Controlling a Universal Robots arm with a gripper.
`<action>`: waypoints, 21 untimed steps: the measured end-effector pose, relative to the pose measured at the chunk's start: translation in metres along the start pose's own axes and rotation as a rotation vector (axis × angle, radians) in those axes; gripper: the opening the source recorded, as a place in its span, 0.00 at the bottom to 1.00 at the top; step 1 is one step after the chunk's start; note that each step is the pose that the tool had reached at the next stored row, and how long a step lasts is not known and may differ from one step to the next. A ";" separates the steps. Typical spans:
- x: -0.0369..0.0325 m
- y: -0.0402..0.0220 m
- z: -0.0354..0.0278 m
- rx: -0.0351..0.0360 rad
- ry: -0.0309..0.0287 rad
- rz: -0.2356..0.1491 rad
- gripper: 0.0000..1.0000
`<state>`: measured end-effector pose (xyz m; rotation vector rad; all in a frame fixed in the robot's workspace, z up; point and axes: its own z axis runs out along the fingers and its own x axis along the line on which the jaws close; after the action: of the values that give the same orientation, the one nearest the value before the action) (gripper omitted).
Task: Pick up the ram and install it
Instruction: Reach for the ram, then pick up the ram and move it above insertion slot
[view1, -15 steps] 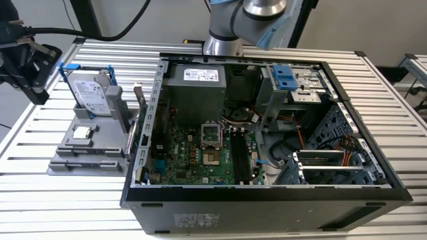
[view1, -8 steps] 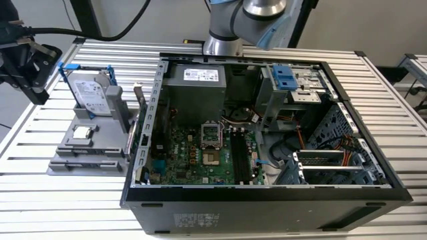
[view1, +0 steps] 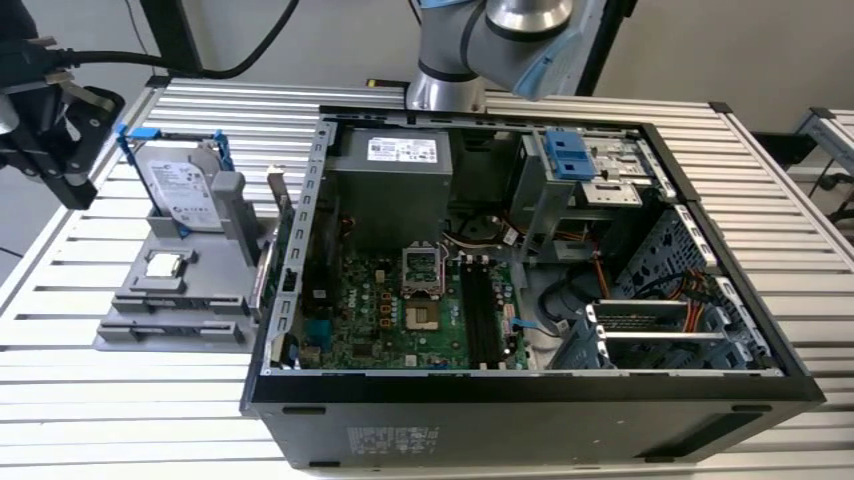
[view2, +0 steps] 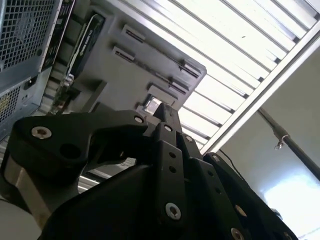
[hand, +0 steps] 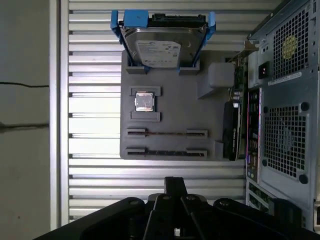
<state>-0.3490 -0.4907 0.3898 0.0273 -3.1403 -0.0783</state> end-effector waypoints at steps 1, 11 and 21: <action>0.0000 0.0000 0.0000 0.0001 0.0010 -0.019 0.00; 0.0000 0.0000 0.0000 0.0001 0.0101 -0.201 0.00; 0.0000 0.0000 0.0000 0.0004 0.0191 -0.383 0.00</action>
<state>-0.3490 -0.4907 0.3897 0.6227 -3.0684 -0.0757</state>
